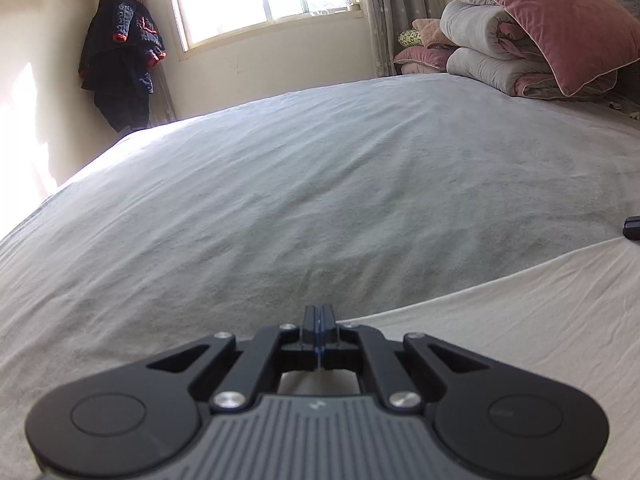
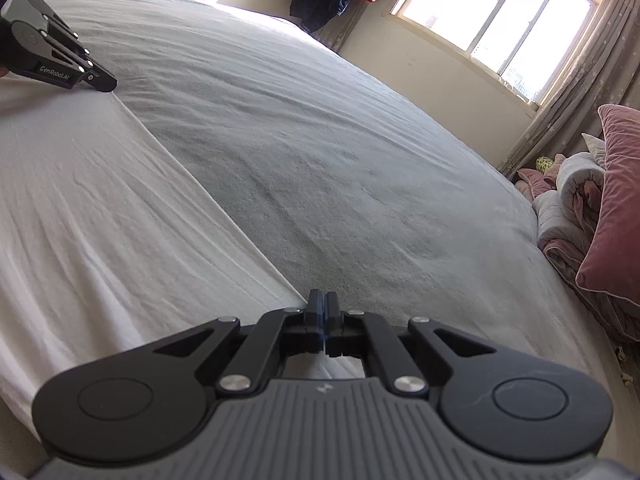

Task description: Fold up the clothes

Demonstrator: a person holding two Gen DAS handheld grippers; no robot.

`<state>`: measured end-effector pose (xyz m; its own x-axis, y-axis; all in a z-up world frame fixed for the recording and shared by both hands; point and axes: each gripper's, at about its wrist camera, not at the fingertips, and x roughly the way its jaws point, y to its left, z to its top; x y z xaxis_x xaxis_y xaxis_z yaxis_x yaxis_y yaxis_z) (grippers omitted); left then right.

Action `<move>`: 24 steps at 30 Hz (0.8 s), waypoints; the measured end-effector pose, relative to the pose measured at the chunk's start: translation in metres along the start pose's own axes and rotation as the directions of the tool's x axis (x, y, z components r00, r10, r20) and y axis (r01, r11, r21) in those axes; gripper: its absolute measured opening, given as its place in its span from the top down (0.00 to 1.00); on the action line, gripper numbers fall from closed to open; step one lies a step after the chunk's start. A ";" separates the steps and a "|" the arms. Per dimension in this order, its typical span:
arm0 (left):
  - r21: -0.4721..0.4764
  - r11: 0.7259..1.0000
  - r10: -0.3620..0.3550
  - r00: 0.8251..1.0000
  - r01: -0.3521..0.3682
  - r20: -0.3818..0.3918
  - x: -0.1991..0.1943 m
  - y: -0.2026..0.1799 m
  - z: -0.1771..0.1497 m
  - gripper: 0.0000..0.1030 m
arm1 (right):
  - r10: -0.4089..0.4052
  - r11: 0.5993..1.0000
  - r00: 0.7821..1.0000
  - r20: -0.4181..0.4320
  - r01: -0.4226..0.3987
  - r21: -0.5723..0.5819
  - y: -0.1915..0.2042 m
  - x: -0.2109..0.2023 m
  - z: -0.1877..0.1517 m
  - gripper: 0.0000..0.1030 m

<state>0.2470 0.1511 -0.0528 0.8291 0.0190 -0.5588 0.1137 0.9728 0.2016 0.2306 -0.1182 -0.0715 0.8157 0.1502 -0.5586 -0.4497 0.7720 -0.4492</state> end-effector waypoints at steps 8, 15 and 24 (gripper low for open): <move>-0.113 0.993 -0.031 1.000 0.031 -0.002 -0.011 0.015 0.007 0.55 | 0.019 0.997 1.000 -0.018 -0.018 0.076 -0.012 -0.009 0.006 0.81; -0.266 0.962 -0.065 0.998 0.060 -0.008 -0.055 0.040 0.012 0.46 | 0.146 0.947 0.988 -0.043 -0.127 0.295 -0.052 -0.018 0.013 0.59; -0.198 0.967 -0.163 0.986 0.163 0.013 -0.114 0.011 -0.006 0.45 | 0.054 0.908 0.989 -0.137 0.009 0.418 -0.090 -0.065 -0.018 0.56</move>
<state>0.1504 0.1608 0.0077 0.8066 -0.1432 -0.5734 0.1361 0.9891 -0.0557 0.2118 -0.2086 -0.0075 0.7329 0.1053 -0.6722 -0.2495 0.9607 -0.1214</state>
